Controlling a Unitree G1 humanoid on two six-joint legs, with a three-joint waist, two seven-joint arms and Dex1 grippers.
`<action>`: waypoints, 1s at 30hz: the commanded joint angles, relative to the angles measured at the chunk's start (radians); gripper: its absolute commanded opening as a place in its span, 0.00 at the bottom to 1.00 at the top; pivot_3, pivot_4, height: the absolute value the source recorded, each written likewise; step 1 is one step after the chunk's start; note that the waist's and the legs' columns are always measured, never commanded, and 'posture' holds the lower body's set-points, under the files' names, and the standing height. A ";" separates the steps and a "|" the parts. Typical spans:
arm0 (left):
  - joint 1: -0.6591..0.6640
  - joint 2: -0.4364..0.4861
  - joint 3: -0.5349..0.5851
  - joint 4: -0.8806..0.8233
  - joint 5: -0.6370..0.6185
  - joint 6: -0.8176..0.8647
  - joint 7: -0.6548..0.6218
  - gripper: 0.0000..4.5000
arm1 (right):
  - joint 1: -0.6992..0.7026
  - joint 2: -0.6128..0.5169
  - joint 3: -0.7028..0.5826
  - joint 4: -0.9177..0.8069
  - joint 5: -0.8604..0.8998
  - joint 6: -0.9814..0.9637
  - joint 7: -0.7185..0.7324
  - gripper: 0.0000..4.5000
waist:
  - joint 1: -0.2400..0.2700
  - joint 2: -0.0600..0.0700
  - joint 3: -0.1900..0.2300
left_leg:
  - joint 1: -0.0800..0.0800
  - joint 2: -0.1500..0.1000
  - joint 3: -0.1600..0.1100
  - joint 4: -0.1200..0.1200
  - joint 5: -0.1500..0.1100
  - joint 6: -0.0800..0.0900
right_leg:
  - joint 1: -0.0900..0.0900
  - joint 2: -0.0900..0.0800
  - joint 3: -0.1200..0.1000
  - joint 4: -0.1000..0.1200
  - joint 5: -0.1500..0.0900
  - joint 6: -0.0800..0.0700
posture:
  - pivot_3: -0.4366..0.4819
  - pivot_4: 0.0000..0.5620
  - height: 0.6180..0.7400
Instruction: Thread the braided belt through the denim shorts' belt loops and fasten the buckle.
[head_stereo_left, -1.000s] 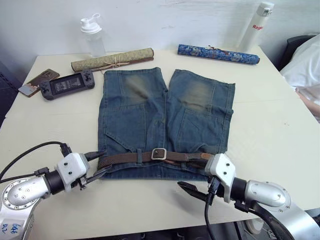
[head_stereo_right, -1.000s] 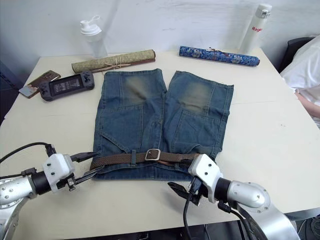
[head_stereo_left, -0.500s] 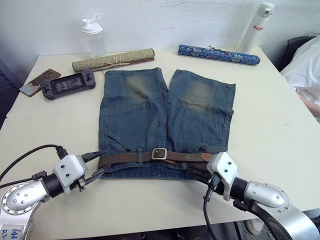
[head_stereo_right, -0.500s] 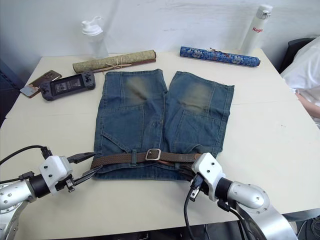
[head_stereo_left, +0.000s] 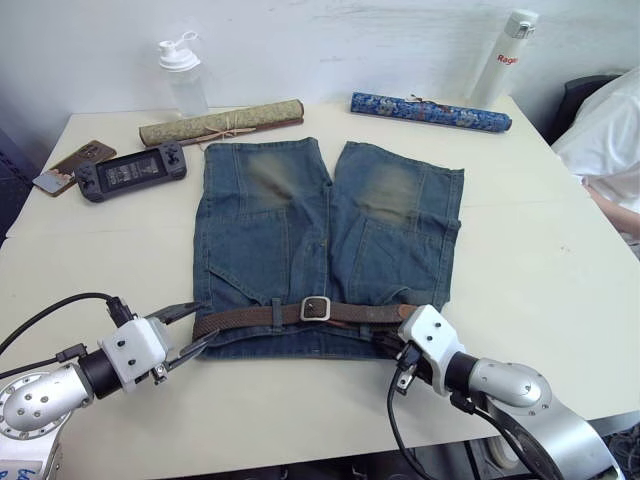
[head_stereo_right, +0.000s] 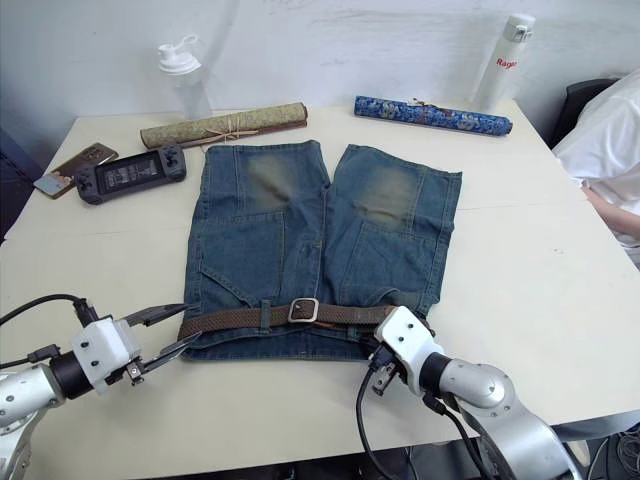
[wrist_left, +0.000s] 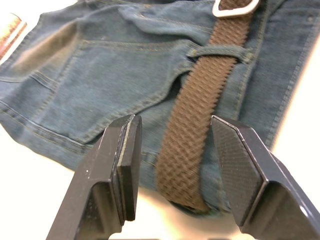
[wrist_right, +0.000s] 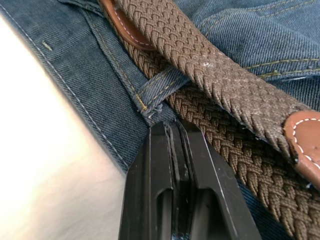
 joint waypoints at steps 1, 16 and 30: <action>0.005 -0.005 0.027 -0.030 -0.004 -0.025 0.008 0.55 | 0.000 0.006 0.040 0.016 0.009 0.080 -0.013 0.01 | -0.001 -0.001 -0.001 | 0.000 0.000 0.000 0.000 0.000 0.000 | 0.001 0.000 0.000 0.000 0.000 0.000 | 0.48 0.27 0.82; -0.081 -0.002 -0.087 0.159 0.242 -0.175 0.084 0.55 | -0.019 0.038 0.041 -0.023 0.020 0.133 -0.050 0.01 | -0.011 -0.003 -0.002 | 0.002 0.001 -0.002 0.000 -0.001 0.000 | 0.002 0.000 -0.002 -0.001 0.000 -0.001 | 0.48 0.27 0.82; -0.064 -0.057 -0.137 0.108 0.223 -0.162 0.132 0.24 | -0.028 0.030 0.058 -0.023 0.019 0.149 -0.052 0.00 | -0.013 -0.003 -0.002 | 0.002 0.001 -0.002 -0.001 -0.001 0.000 | 0.003 0.000 -0.002 -0.001 0.000 -0.001 | 0.48 0.27 0.82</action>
